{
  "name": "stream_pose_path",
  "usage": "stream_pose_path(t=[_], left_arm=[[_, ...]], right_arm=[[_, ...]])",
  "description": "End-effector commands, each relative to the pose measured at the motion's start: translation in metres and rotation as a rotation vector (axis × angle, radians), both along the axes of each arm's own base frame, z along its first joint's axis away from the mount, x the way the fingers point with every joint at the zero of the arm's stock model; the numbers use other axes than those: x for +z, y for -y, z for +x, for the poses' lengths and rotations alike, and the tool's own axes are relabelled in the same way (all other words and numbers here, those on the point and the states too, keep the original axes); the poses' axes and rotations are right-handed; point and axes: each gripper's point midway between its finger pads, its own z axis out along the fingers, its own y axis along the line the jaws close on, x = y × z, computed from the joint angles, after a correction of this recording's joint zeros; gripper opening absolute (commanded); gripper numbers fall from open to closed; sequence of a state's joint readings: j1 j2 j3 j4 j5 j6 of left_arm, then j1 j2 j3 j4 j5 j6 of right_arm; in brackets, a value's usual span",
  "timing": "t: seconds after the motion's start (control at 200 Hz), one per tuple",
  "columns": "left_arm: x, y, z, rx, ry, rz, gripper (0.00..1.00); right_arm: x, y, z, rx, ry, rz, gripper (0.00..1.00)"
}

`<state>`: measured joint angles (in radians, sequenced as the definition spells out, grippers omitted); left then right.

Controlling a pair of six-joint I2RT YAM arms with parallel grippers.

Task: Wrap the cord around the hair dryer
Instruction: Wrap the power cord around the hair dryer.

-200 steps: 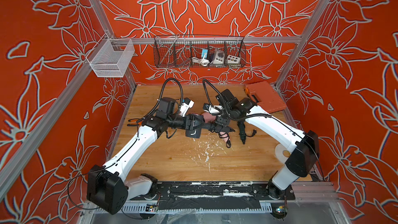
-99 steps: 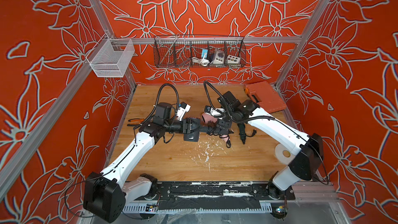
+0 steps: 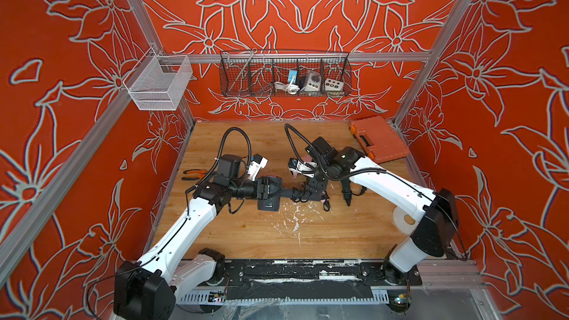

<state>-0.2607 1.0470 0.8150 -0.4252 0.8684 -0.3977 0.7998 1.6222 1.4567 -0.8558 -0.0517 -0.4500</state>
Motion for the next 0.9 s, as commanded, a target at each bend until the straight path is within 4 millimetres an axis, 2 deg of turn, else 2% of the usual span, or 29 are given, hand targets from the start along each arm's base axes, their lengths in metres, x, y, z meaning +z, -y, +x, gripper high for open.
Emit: stream_pose_path(t=[0.0, 0.215, 0.385, 0.555, 0.58, 0.896], left_arm=[[0.017, -0.002, 0.002, -0.01, 0.076, -0.032, 0.0], [0.009, -0.006, 0.001, -0.002, 0.051, -0.016, 0.0], [0.009, -0.007, -0.004, -0.001, 0.046, -0.024, 0.0], [0.0, -0.008, -0.008, 0.004, 0.009, -0.016, 0.0], [0.007, -0.009, -0.012, 0.005, 0.036, -0.024, 0.0], [0.012, -0.01, -0.012, 0.008, 0.05, -0.027, 0.0]], right_arm=[[-0.009, 0.012, -0.009, -0.014, -0.033, -0.061, 0.84], [-0.005, 0.012, -0.017, -0.017, -0.059, -0.04, 0.84], [-0.013, 0.011, -0.026, -0.01, -0.111, -0.031, 0.84], [-0.017, 0.015, -0.03, -0.017, -0.128, -0.043, 0.84], [-0.017, 0.016, -0.03, -0.02, -0.13, -0.044, 0.84], [-0.004, 0.023, -0.031, -0.038, -0.101, -0.04, 0.84]])
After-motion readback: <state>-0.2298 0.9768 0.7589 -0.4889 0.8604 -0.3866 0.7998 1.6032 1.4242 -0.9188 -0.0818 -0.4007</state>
